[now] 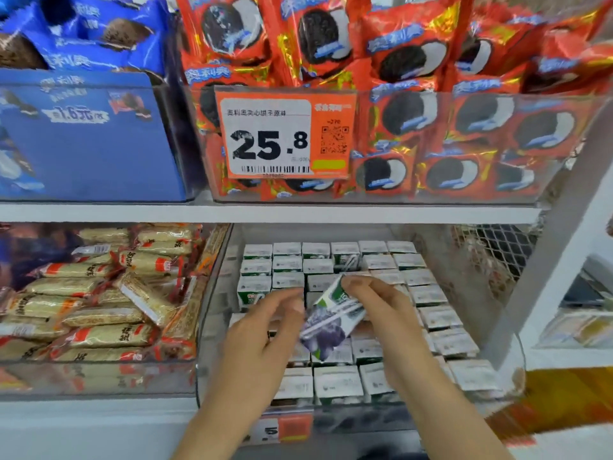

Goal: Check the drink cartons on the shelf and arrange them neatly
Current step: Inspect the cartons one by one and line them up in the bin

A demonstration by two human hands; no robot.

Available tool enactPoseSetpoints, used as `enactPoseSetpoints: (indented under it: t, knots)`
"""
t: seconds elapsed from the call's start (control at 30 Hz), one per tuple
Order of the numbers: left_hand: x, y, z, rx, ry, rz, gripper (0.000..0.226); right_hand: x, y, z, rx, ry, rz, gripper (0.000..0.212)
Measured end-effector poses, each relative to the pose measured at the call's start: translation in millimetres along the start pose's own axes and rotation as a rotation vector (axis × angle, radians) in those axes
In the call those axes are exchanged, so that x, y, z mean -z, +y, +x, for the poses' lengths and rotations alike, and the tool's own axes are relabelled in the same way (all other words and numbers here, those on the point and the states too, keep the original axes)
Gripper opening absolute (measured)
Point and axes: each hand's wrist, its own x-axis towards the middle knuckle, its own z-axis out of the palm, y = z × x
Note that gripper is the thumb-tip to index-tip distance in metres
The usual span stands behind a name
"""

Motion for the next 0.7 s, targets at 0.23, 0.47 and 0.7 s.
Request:
enactPoseSetpoints:
  t: [0.23,0.47,0.7]
  knots:
    - [-4.7,21.8,1.5,0.152,-0.16,-0.44,0.024,1.7,-8.3,-14.9,-0.014,-0.139,0.144,0.031]
    - [-13.3,22.7,-0.9,0.178,-0.153,-0.532,0.03,12.2,-9.6,-17.1,-0.087,-0.16,0.195,0.046]
    - [-9.5,12.7,2.0,0.292,0.0,-0.569,0.033,9.2,-9.5,-16.5,-0.195,-0.284,0.255,0.046]
